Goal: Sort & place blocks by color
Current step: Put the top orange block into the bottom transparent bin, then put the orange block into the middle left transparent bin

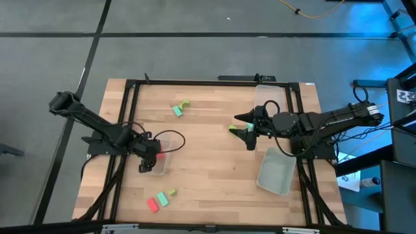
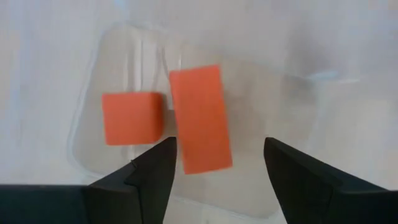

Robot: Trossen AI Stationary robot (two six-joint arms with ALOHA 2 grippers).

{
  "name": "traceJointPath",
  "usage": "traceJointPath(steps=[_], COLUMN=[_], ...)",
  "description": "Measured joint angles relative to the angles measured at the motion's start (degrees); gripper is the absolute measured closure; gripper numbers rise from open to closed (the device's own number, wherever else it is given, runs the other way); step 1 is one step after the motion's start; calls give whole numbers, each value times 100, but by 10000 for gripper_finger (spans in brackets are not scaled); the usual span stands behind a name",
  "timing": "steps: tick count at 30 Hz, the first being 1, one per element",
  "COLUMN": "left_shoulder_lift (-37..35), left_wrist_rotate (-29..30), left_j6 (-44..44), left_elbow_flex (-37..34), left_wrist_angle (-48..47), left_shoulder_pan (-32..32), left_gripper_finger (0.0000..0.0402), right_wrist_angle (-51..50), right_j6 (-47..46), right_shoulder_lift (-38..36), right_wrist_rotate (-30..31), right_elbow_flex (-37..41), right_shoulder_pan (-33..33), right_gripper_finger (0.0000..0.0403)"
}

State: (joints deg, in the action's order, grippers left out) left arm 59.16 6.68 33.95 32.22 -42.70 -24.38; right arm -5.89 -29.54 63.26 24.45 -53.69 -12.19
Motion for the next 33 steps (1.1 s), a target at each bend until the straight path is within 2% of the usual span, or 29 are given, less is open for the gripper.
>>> traceJointPath(steps=[4, 7, 10, 13, 17, 22, 26, 33], left_shoulder_lift=[-19, -181, -452, -800, -1249, -1614, -1724, -1729], left_wrist_rotate=[77, 376, 933, 1454, 1687, 1503, 1314, 1167], left_j6=[-123, -284, -416, -760, -1342, -1764, -1768, -1768], left_elbow_flex=[773, 1430, 1992, 2231, 2022, 1403, 948, 832], left_wrist_angle=[-690, -972, -648, 461, 2402, 4014, 4679, 4896], left_shoulder_pan=[0, -2, -2, 31, 235, 489, 621, 777], left_gripper_finger=[165, 165, 165, 165, 166, 167, 167, 168], right_wrist_angle=[0, 0, 3, 15, 39, 55, 208, 337], right_j6=[0, 0, 0, 0, 0, 119, 304, 455], right_shoulder_lift=[0, 0, 0, 0, 0, 0, 0, -2], right_wrist_rotate=[0, 0, 0, -2, -69, -203, -208, -210], right_elbow_flex=[0, 0, 0, 0, 0, 0, 2, 2], right_shoulder_pan=[0, 0, 0, 0, 0, -2, -11, -11], right_gripper_finger=[47, 47, 47, 47, 47, 47, 47, 47])
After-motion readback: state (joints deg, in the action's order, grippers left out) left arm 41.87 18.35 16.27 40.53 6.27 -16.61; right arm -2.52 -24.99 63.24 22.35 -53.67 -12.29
